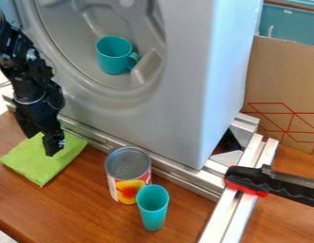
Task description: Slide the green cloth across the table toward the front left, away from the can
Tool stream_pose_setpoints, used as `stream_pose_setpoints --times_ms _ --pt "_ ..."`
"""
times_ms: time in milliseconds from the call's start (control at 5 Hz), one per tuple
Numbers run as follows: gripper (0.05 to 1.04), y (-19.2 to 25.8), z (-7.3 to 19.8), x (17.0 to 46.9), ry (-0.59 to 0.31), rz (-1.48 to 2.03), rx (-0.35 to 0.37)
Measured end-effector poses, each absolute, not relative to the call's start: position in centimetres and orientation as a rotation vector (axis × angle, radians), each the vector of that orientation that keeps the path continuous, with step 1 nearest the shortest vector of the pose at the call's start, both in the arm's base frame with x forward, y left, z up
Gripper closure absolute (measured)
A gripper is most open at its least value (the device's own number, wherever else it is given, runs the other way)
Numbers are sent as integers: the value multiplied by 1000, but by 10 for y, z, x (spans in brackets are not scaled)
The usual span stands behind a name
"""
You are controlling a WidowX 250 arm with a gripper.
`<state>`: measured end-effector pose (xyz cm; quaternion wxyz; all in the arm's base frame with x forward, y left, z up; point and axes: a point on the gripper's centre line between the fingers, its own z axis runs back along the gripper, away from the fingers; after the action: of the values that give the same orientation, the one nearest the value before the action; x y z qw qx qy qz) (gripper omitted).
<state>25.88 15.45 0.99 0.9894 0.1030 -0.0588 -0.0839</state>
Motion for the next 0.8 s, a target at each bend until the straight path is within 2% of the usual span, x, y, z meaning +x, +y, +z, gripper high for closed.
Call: stream_pose_setpoints --times_ms 200,400,800 --pt "83 165 4 257 -89 -135 238" --pt "82 165 -7 255 -63 -139 235" --pt "83 156 -25 249 -126 -131 159"
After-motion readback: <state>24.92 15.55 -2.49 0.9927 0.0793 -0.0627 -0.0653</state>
